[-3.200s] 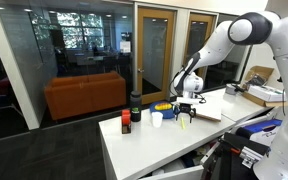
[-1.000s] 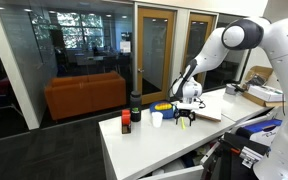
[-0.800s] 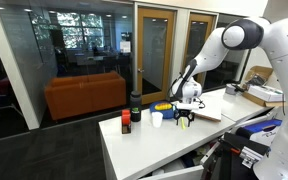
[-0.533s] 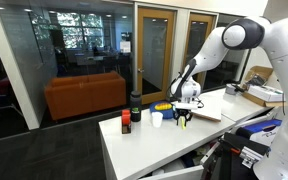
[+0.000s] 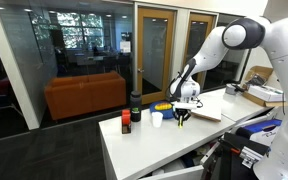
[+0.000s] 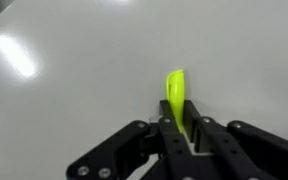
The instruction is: Put the marker in the mug
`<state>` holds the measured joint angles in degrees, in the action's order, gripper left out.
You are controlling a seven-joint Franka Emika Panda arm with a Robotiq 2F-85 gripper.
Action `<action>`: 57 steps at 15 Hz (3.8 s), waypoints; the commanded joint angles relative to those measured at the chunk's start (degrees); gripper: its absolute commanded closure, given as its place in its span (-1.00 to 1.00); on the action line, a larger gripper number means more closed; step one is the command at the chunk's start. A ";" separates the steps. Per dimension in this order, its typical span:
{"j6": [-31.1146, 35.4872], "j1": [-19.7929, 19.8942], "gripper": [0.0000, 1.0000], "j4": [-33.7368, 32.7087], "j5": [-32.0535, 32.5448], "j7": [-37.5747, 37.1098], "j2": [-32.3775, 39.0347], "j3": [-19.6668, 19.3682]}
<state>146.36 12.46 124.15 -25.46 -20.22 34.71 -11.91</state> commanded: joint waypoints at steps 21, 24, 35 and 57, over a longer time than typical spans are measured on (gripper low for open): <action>-37.98 6.19 0.92 -13.64 -8.19 -4.30 -9.85 -1.35; -43.80 6.22 0.92 -18.42 -9.48 -6.22 -6.92 -1.13; -53.04 5.96 0.92 -30.68 -17.82 -13.04 1.51 -0.55; -50.36 4.97 0.67 -28.96 -18.06 -12.09 1.00 -1.27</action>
<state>96.24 17.54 95.43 -43.46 -32.35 35.56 -12.94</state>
